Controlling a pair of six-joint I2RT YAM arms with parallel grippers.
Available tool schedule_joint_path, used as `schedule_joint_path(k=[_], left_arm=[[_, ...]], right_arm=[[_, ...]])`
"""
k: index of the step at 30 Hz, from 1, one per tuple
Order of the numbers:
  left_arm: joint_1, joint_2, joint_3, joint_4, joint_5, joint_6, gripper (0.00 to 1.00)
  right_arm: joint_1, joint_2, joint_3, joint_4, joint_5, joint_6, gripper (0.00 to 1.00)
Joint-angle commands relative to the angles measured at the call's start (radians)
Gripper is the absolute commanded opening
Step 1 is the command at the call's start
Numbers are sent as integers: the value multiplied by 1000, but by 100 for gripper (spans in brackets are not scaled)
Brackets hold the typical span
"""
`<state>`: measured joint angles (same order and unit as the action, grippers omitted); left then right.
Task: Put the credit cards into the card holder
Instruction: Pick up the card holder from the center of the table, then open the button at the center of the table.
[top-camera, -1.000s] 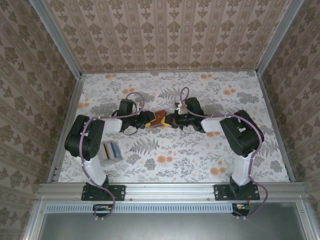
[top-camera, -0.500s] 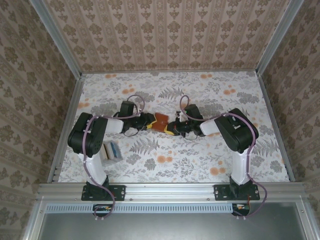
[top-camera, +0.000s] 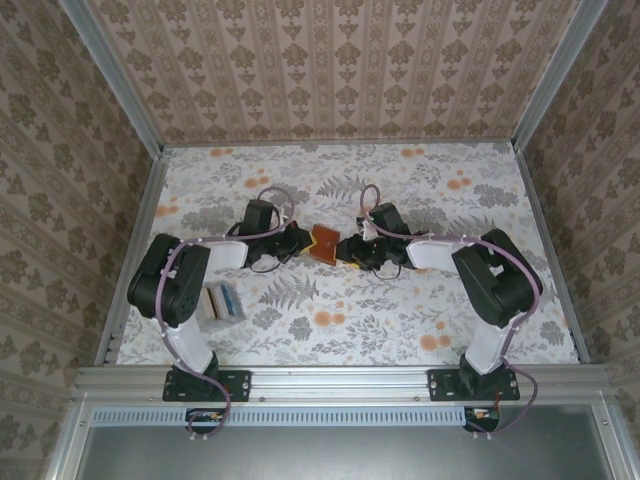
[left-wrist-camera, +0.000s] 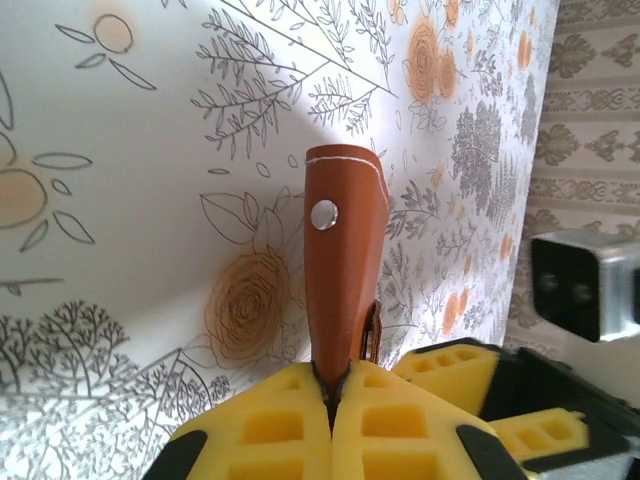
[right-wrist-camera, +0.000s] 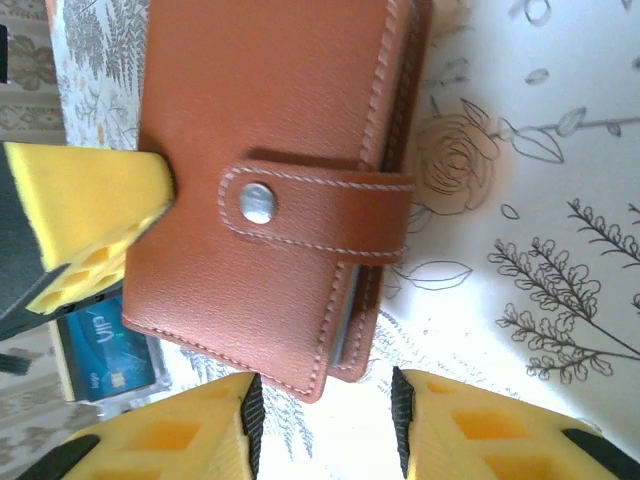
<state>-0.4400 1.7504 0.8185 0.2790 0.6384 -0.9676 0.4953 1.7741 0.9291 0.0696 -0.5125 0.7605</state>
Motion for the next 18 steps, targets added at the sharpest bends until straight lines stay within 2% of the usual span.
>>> schedule_joint_path(k=[1, 3, 7, 11, 13, 17, 18], left_arm=[[-42, -54, 8, -63, -83, 38, 0], [-60, -66, 15, -69, -88, 35, 0], [-99, -90, 17, -69, -111, 25, 0], [-112, -122, 12, -65, -120, 13, 0], [-112, -149, -3, -70, -145, 14, 0], [-111, -179, -14, -100, -171, 35, 0], [-111, -185, -17, -106, -179, 42, 0]], right_arm=[[56, -42, 91, -258, 241, -125, 44], [83, -37, 133, -310, 328, -135, 44], [114, 29, 214, -339, 374, -138, 46], [140, 74, 271, -401, 507, -136, 48], [139, 92, 289, -432, 537, -131, 43], [141, 74, 264, -444, 589, -110, 21], [140, 67, 249, -430, 592, -108, 14]])
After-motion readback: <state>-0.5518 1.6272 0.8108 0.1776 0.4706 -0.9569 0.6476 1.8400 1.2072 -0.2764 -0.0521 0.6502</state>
